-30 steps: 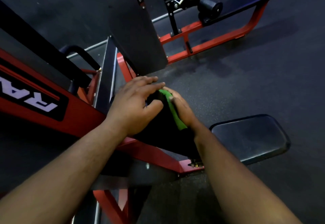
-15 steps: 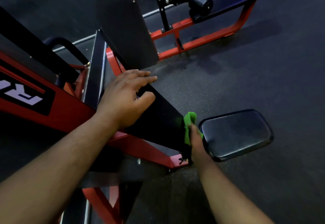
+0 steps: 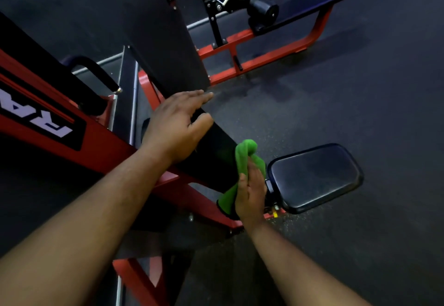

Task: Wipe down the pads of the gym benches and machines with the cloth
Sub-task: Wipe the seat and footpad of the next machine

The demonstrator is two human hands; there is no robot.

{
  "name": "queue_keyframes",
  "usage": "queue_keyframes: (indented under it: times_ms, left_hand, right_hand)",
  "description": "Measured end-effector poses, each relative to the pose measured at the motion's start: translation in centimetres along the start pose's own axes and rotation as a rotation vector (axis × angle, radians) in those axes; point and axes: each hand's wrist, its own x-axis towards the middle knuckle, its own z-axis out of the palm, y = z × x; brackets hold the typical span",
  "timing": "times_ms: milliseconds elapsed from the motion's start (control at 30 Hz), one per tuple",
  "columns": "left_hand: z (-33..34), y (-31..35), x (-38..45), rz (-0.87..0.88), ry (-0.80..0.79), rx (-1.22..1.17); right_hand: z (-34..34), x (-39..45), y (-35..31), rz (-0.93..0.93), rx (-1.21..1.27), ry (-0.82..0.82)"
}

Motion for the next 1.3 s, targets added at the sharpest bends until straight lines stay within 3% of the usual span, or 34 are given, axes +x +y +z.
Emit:
queue_keyframes:
  times_ms: [100,267,400,500,600,700,833,1000,1300]
  left_hand:
    - [-0.1,-0.2,-0.2,-0.004,0.023,-0.077]
    - [-0.2,-0.2,-0.5,-0.05,0.05,-0.222]
    - [-0.3,-0.1,-0.7,-0.029,0.049,-0.192]
    - [-0.2,-0.1,-0.6,-0.023,0.041,-0.145]
    - [-0.1,-0.2,-0.4,-0.019,0.031,-0.126]
    - [0.0,-0.4,-0.2,-0.012,0.025,-0.103]
    - [0.2,-0.8,0.0,0.0,0.016,-0.073]
    - [0.3,-1.0,0.3,0.02,0.024,-0.071]
    - [0.5,-1.0,0.3,0.002,0.023,-0.073]
  right_hand:
    - [1.6,0.0,-5.8,0.198,-0.058,0.102]
    - [2.5,1.1,-14.8,-0.185,-0.059,-0.035]
    - [0.7,2.3,-7.6,-0.457,-0.041,-0.218]
    - [-0.6,2.8,-2.3,-0.301,-0.054,-0.278]
    - [0.4,3.8,-6.6,-0.183,0.045,-0.285]
    - [1.8,7.2,-11.4,-0.145,0.181,-0.421]
    - [1.4,10.7,-12.5,0.191,0.088,-0.6]
    - [0.5,4.5,-12.5,-0.106,0.135,-0.523]
    - [1.9,10.3,-10.8,-0.057,0.164,-0.612]
